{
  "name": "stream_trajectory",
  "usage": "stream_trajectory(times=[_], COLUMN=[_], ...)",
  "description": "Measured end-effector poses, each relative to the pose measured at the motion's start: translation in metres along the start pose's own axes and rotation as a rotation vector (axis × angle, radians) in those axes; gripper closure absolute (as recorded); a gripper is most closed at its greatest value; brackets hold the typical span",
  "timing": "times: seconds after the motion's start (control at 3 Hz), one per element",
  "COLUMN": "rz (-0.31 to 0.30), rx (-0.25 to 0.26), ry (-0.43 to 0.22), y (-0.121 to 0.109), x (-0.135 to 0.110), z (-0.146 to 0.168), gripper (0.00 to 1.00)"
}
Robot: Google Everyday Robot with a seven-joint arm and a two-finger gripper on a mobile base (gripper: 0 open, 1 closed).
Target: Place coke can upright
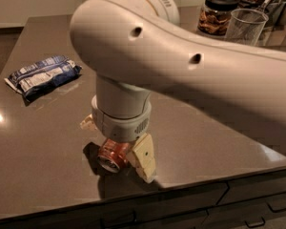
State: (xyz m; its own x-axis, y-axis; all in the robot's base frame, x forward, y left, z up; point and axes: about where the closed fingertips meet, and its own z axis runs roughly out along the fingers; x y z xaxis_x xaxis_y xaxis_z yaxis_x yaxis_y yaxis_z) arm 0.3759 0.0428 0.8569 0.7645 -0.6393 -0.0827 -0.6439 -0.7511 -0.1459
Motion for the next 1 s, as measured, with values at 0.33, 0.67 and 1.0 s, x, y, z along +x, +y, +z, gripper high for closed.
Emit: stream_trajectory(times=[0.33, 0.67, 1.0], rz=[-0.017, -0.025, 0.007], rx=[-0.034, -0.057, -0.065], ry=[0.000, -0.007, -0.045], y=[0.0001, -0.0017, -0.0073], x=[-0.0025, -0.0049, -0.0018], z=[0.0123, 0.0158, 0.0091], gripper=[0.15, 0.38, 0.62])
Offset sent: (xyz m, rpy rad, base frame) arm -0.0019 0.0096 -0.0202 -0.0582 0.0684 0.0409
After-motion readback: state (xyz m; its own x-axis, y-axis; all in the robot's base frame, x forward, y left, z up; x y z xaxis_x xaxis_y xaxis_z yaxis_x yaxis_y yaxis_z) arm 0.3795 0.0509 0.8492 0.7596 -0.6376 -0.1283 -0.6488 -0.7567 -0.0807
